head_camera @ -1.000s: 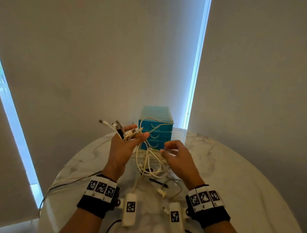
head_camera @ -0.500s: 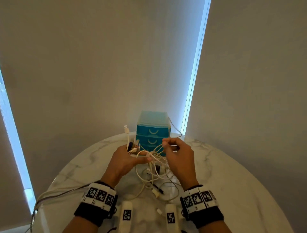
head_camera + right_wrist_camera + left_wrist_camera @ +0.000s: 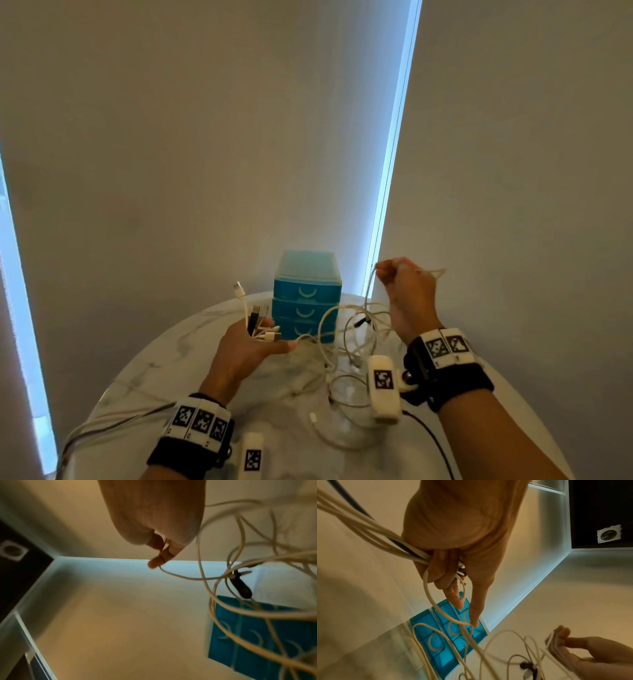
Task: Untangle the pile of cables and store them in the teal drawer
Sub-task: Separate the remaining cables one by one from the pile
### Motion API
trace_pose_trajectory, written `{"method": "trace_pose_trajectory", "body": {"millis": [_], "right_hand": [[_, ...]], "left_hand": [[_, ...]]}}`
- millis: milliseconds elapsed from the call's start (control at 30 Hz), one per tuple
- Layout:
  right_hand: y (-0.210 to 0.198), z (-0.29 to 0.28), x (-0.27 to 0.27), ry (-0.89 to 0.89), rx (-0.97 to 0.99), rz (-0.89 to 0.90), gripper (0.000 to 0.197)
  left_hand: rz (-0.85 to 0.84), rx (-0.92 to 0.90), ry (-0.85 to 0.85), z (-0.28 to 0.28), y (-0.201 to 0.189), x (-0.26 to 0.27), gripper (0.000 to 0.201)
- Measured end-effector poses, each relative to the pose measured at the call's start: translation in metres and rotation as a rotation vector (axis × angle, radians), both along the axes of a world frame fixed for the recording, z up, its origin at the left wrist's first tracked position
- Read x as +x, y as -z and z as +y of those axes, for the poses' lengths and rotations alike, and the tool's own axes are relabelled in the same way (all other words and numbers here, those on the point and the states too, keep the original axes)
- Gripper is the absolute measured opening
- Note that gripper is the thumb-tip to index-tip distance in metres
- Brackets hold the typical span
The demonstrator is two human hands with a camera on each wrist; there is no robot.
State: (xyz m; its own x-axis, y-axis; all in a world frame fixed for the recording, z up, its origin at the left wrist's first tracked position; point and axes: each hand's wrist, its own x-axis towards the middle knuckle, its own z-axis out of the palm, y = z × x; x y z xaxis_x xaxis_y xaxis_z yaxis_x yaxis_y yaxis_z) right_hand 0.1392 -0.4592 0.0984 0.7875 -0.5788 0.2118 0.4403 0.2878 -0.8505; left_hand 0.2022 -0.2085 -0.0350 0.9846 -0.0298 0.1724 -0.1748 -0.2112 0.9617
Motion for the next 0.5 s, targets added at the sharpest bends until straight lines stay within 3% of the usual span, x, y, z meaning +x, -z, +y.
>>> {"method": "trace_pose_trajectory", "body": {"millis": [133,267,367,500], "right_hand": [[0.007,-0.006,-0.004,-0.067,-0.036,0.084,0.014],[0.003,-0.002,-0.005,-0.16,-0.181,0.187,0.014],[-0.003,0.006,0.0,-0.077,-0.229,0.09,0.017],[-0.005,0.028,0.001,-0.209,-0.145,0.035,0.014]], "left_hand": [[0.018,-0.078,0.059,-0.001,-0.014,-0.003,0.049],[0.007,-0.233,-0.019,0.004,-0.029,-0.005,0.036],[-0.028,-0.3,-0.01,-0.001,-0.042,-0.009,0.046],[-0.128,-0.185,0.115,-0.01,-0.062,-0.03,0.043]]}}
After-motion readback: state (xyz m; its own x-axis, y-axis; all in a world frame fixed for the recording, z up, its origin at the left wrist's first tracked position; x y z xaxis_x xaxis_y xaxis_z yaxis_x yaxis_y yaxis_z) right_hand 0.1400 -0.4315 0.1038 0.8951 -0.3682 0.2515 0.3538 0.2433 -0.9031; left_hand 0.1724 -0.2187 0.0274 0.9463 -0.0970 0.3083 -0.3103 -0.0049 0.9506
